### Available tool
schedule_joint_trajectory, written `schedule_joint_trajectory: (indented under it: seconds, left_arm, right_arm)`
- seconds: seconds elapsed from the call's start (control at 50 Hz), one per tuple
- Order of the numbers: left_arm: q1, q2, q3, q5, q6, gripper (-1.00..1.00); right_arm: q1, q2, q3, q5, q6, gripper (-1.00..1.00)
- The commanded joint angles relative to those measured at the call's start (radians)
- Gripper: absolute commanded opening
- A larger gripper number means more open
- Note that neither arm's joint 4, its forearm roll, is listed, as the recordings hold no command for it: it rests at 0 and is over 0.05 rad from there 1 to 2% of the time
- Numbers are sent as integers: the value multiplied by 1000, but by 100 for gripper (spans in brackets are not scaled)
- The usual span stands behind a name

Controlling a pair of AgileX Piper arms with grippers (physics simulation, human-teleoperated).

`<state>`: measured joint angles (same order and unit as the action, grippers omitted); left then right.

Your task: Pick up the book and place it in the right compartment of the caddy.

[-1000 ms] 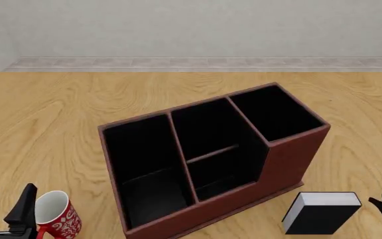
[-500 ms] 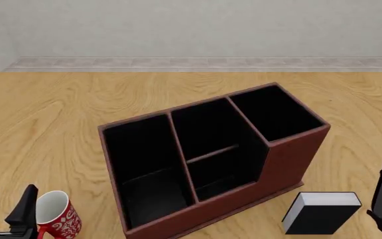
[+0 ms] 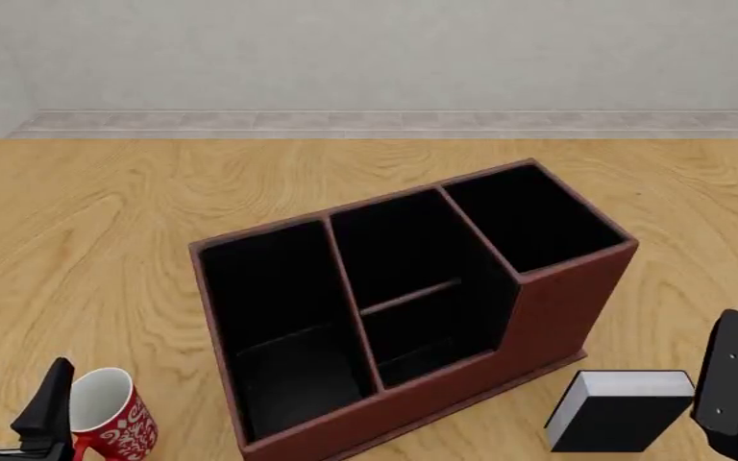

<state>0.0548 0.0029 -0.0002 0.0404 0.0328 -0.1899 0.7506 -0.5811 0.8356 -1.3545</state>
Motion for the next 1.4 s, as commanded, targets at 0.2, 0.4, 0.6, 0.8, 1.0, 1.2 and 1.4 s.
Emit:
schedule_joint_trajectory:
  seconds: [0.2, 0.4, 0.6, 0.8, 1.0, 1.2, 1.4]
  left_arm:
    - [4, 0, 0, 1, 3, 100]
    - [7, 3, 0, -2, 5, 100]
    - [5, 2, 0, 0, 5, 100]
    - [6, -2, 0, 9, 7, 100]
    - [12, -2, 0, 12, 6, 100]
    - [15, -2, 0, 14, 7, 100]
    - [14, 0, -1, 15, 5, 100]
  right_arm:
    - [29, 32, 37, -60, 11, 100]
    - [57, 62, 49, -94, 24, 100]
    - [50, 88, 77, -133, 10, 100]
    - [47, 121, 88, -166, 2, 100]
    - [64, 157, 106, -200, 25, 100]
    - [82, 177, 127, -210, 61, 100]
    - [140, 182, 112, -170, 139, 100]
